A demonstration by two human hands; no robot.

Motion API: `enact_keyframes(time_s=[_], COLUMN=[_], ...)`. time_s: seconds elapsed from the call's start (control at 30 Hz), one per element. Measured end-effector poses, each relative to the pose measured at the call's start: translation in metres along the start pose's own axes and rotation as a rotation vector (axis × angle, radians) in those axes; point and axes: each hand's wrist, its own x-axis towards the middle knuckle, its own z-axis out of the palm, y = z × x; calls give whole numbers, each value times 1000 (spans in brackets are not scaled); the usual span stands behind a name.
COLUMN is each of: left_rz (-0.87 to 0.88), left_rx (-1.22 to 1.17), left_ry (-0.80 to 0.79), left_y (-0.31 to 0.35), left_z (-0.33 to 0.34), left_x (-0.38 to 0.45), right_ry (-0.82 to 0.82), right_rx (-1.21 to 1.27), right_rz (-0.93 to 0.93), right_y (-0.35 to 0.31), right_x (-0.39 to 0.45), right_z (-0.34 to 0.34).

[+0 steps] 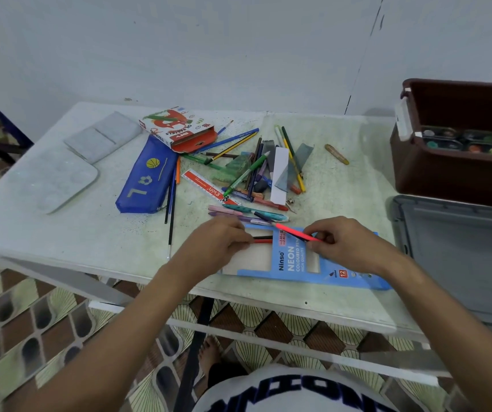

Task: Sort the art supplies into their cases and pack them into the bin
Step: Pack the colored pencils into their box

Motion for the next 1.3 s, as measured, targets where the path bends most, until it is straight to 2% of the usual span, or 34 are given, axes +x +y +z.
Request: enact_keyframes(time_s=[0.13,0.27,0.37,0.5,0.57,0.67,0.77,0.9,1.03,1.1,1.3], left_rz=[-11,-114,-54,-8,19,1,-60,-192,-320,-320,-173], left_rx=[-47,-127,-107,59,69,-77,-87,-108,-132,-95,199], left_ry=[-2,46,93,-220,-297,-225,-168,-98,-76,-67,22], left_y=[23,22,25,39,41,38,29,6,-9,-14,-13], left_z=[10,-4,-26,-36,-35,-38,-44,-50,-55,-56,-46], left_x=[15,18,19,40,47,44,30,-8,-46,-59,-71], right_ry=[33,71,100,159,199,269,263,95,-40,-32,-7], right_rx=[34,13,-71,-227,-249,-243,-254,-222,-239,-279,-292], right_rz=[-10,-49,-120,-320,-383,-416,-388,-224,-200,-214,-215], right_y=[1,-2,-8,-23,-30,-34,-33,-22,-17,-14,-10], right_x=[-2,-5,-1,6,10,11,11,5,-6,-7,-3], right_z=[-1,-2,-4,-1,1,3,3,2,12,18,22])
